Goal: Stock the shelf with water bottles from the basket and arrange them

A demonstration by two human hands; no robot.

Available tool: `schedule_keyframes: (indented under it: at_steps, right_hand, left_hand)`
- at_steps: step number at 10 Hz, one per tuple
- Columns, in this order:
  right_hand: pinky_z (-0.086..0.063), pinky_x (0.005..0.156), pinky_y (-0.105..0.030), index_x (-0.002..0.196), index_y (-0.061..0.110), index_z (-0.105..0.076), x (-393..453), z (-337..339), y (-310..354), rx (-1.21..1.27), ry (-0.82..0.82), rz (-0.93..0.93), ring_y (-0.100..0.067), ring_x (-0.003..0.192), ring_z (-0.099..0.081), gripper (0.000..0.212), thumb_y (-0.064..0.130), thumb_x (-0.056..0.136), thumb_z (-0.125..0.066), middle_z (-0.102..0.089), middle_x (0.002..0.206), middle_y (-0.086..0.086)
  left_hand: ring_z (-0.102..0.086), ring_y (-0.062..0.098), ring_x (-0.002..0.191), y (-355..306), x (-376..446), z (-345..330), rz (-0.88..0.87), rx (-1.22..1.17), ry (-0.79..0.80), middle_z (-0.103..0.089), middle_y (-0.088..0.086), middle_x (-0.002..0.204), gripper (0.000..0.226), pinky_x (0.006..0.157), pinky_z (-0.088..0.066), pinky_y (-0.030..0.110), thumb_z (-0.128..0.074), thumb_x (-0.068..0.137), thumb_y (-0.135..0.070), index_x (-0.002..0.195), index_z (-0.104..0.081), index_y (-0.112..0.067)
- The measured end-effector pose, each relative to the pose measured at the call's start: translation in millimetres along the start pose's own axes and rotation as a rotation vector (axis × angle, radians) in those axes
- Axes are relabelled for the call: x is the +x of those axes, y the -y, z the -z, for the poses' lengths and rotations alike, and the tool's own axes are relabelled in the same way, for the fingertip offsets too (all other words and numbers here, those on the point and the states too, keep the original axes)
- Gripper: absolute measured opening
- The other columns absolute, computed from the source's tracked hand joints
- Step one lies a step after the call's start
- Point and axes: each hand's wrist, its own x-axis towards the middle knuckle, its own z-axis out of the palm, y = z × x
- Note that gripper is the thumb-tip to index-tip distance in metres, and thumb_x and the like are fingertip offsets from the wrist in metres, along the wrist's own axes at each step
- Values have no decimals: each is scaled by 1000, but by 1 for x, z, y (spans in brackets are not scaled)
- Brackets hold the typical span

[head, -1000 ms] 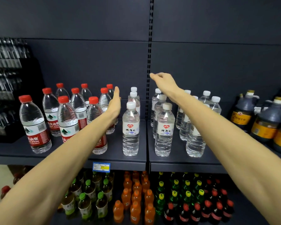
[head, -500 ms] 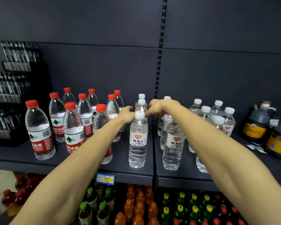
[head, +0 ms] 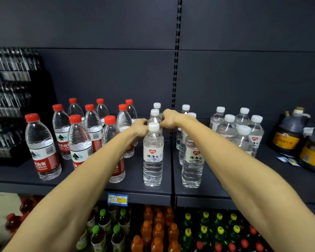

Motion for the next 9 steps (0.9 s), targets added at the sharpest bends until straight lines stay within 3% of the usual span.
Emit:
schedule_keyframes:
  at_steps: [1,2,3,4,5,6,7,8,9]
  right_hand:
    - [-56,83,-40,87,14,-54,-5,-1,1,-14,20,-29,-27,82,-62,28,39,92,-65,-62,91,-7]
    - [-55,79,-38,83,15,-51,-12,3,2,-43,18,-38,-27,81,-62,27,35,94,-63,-62,92,-8]
    - [-50,83,-38,102,10,-55,-18,14,-2,-60,-99,-30,-28,92,-57,13,22,97,-56,-60,106,-8]
    - [-52,95,-42,124,8,-57,-26,25,-9,-7,-179,-42,-29,101,-59,31,22,96,-57,-62,120,-8]
    - [-53,100,-43,130,8,-62,-46,41,-18,180,-355,-12,-30,112,-64,39,25,94,-60,-67,126,-11]
    - [-52,102,-38,130,9,-64,-59,49,-24,375,-519,4,-24,113,-64,38,22,94,-60,-69,122,-6]
    - [-55,97,-38,131,8,-62,-75,54,-28,909,-601,-85,-21,103,-68,40,22,94,-61,-69,111,-4]
    - [-59,91,-41,118,6,-63,-91,53,-23,1241,-499,-132,-24,91,-69,25,18,97,-60,-68,106,-9]
    - [-59,87,-38,97,11,-61,-116,47,-25,1447,-488,-140,-26,88,-68,6,13,99,-55,-68,111,-13]
  left_hand:
    - [-63,21,105,-4,-5,-2,28,-9,17,-67,11,126,46,95,-54,35,-77,89,-14,130,-61,-2]
    - [-64,18,97,-10,-9,0,41,-47,31,-63,13,132,53,85,-56,33,-73,92,-12,138,-52,2]
    - [-62,21,99,-22,-11,10,95,-203,-26,-59,17,131,59,87,-57,38,-62,96,-5,150,-38,4]
    - [-60,25,112,-32,-12,21,56,-257,-135,-60,14,129,56,93,-53,39,-64,95,-7,147,-46,-2]
    - [-58,17,106,-53,-25,35,-57,-312,-289,-64,7,121,41,97,-52,37,-67,94,-16,135,-60,-9]
    - [-60,15,99,-66,-35,38,-86,-352,-285,-65,1,108,35,86,-53,33,-66,96,-23,128,-62,-12]
    - [-63,16,100,-80,-49,37,-103,-386,-278,-64,0,104,36,86,-54,34,-64,98,-26,130,-59,-10]
    - [-64,17,101,-90,-62,33,-102,-438,-269,-65,4,110,31,92,-55,37,-61,99,-25,126,-58,-8]
    - [-65,17,96,-94,-73,26,-106,-533,-235,-66,7,110,7,86,-57,37,-58,101,-20,101,-62,-13]
